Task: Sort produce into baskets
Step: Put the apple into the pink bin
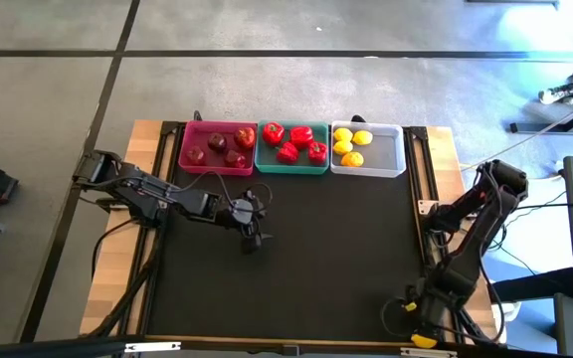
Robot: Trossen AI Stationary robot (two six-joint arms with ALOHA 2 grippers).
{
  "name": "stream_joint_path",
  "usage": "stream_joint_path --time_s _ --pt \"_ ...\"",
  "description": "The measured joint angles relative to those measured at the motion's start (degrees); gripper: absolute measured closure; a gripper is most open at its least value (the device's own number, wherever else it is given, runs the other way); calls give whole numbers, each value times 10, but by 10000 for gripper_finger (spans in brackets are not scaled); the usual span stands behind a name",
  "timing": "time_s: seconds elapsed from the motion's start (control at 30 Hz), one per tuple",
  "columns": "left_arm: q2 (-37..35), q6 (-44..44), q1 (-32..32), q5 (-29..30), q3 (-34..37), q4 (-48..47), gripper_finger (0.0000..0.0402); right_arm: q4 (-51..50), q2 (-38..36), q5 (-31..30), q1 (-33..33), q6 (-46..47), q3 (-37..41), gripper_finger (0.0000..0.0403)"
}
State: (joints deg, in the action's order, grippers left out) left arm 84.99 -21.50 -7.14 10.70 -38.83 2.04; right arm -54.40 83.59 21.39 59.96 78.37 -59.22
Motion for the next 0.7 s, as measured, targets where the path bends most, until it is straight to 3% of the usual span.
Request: stream_joint_path --time_s 0.4,0.53,0.7 --pt "0 -10 0 0 0 -1 21 32 0 4 12 37 56 52" --pt "0 -10 0 0 0 -1 21 59 0 2 12 48 73 87" --pt "0 1 0 2 0 0 21 74 0 2 12 51 81 161"
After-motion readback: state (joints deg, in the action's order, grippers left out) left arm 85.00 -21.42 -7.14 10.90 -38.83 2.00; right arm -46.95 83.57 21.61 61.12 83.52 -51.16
